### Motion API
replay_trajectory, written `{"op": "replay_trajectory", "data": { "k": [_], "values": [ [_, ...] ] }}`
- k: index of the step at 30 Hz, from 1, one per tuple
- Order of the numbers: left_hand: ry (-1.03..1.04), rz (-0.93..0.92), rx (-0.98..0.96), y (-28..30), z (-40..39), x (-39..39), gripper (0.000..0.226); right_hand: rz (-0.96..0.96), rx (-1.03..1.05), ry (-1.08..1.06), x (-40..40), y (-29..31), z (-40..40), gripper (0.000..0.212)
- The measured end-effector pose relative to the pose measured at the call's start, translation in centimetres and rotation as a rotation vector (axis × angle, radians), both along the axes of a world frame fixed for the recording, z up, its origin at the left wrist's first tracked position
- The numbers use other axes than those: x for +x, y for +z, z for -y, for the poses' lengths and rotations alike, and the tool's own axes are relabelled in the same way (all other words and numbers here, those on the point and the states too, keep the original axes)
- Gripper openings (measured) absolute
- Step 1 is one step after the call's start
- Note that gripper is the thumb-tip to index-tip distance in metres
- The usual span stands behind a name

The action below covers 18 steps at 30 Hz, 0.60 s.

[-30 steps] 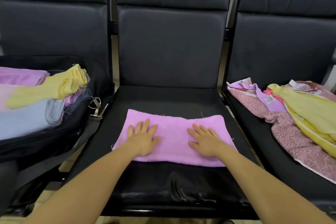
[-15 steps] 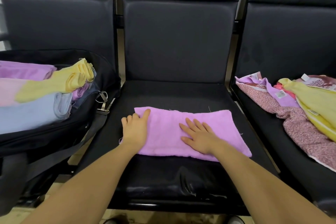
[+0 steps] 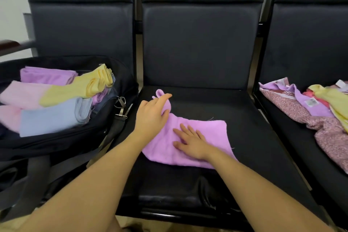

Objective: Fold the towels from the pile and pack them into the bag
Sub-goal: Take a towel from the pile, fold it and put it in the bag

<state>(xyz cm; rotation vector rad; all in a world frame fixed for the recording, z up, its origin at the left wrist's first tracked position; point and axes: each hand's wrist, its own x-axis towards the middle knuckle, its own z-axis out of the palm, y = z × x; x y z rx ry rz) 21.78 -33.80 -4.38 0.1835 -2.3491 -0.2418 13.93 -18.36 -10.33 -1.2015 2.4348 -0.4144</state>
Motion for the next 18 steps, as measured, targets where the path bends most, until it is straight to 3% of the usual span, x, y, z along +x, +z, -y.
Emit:
{"op": "replay_trajectory", "data": {
  "k": [3, 9, 13, 15, 18],
  "values": [
    [-0.014, -0.009, 0.128, 0.6, -1.8, -1.4, 0.040, -0.093, -0.055, -0.039, -1.1, 0.7, -2.6, 0.051],
    [-0.092, 0.032, 0.238, 1.5, -7.7, -4.2, 0.028, -0.255, -0.115, -0.329, -2.9, 1.8, -8.5, 0.036],
    [-0.152, 0.218, 0.497, 0.9, -11.3, -5.6, 0.041, -0.191, -0.311, -0.576, -3.5, 2.3, -10.1, 0.033],
    [-0.188, 0.353, 0.438, 0.1, -11.6, -6.1, 0.046, -0.151, -0.383, -0.639, -3.6, 2.5, -10.5, 0.032],
    [-0.083, 0.423, 0.293, -0.6, -9.5, -5.3, 0.039, -0.166, -0.411, -0.629, -3.5, 2.6, -10.4, 0.034]
  ]
}}
